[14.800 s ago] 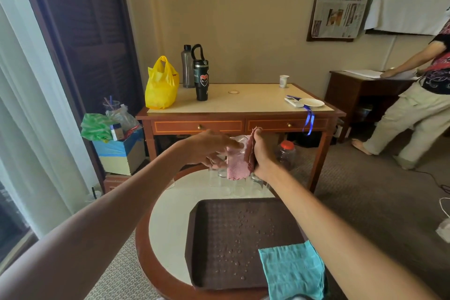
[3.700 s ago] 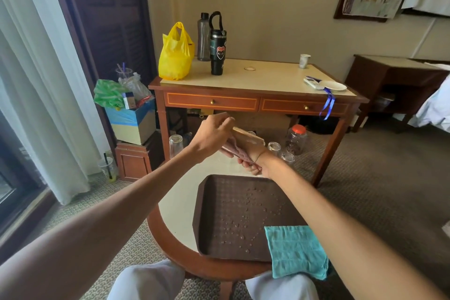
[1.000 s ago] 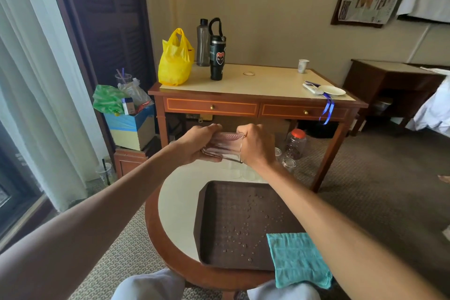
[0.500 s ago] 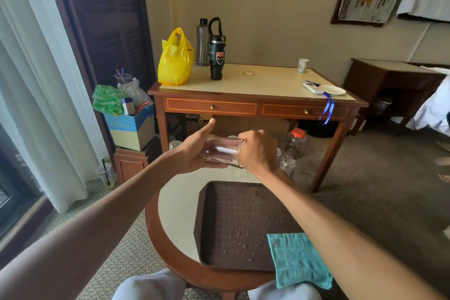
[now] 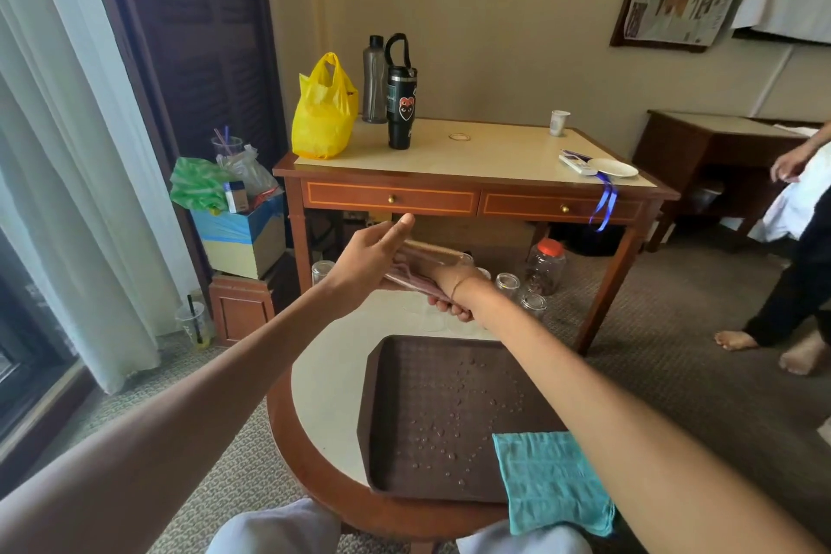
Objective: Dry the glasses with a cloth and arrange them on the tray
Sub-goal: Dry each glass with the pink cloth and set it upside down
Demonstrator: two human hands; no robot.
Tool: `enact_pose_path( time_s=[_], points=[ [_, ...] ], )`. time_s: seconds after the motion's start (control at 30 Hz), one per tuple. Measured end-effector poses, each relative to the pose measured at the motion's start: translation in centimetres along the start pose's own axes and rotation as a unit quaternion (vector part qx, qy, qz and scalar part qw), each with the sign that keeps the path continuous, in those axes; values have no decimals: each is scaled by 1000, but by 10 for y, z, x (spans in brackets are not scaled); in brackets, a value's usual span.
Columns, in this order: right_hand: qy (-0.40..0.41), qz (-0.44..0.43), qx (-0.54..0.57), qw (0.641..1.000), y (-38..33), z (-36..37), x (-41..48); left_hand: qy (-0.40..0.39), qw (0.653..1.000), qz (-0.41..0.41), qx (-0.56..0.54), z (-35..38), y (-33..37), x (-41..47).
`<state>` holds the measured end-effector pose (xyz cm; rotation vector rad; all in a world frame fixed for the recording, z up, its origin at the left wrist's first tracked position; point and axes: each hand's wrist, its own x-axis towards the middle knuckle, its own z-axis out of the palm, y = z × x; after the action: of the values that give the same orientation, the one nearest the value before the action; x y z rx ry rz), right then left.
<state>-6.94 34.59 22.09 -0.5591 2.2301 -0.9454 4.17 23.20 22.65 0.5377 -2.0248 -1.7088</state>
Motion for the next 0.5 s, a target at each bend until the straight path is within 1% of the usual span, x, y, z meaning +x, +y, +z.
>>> enact_pose_path(
  time_s=[0.03, 0.07, 0.1, 0.13, 0.17, 0.2, 0.23, 0.27, 0.3, 0.33, 0.37, 0.4, 0.43, 0.47, 0.5],
  points=[
    [84, -46, -55, 994, -1, 1, 1, -8, 997, -44, -65, -1, 1, 2],
    [175, -110, -112, 972, -2, 2, 0, -18, 988, -93, -124, -2, 3, 3],
    [261, -186, -166, 933, -2, 2, -3, -31, 977, -141, -160, -4, 3, 3],
    [325, -260, -212, 884, -2, 0, -8, -43, 968, -179, -173, -5, 4, 2],
    [362, -323, -256, 836, -3, -3, -14, -52, 964, -200, -168, -5, 6, 1],
    [376, -362, -292, 801, -3, -7, -17, -53, 963, -210, -160, -5, 7, 0],
    [374, -378, -307, 789, -2, -10, -17, -45, 965, -211, -150, -4, 9, 0],
    [361, -377, -297, 799, 0, -10, -12, -31, 968, -203, -143, -4, 11, 0],
    [346, -357, -272, 824, 1, -9, -8, -19, 973, -186, -134, -4, 14, 1],
    [329, -317, -233, 858, 1, -5, -2, -12, 980, -161, -120, -4, 15, 2],
    [300, -252, -185, 901, 0, -1, 4, -10, 987, -128, -97, -5, 17, 3],
    [241, -174, -129, 946, -2, 4, 6, -7, 994, -91, -63, -5, 19, 4],
    [147, -95, -57, 983, -4, 8, 8, 0, 999, -51, -17, -6, 19, 4],
    [40, -20, 23, 999, -6, 10, 8, 9, 999, -12, 35, -7, 20, 3],
    [-72, 30, 109, 991, -5, 10, 8, 21, 996, 27, 80, -8, 19, 2]
  ],
)
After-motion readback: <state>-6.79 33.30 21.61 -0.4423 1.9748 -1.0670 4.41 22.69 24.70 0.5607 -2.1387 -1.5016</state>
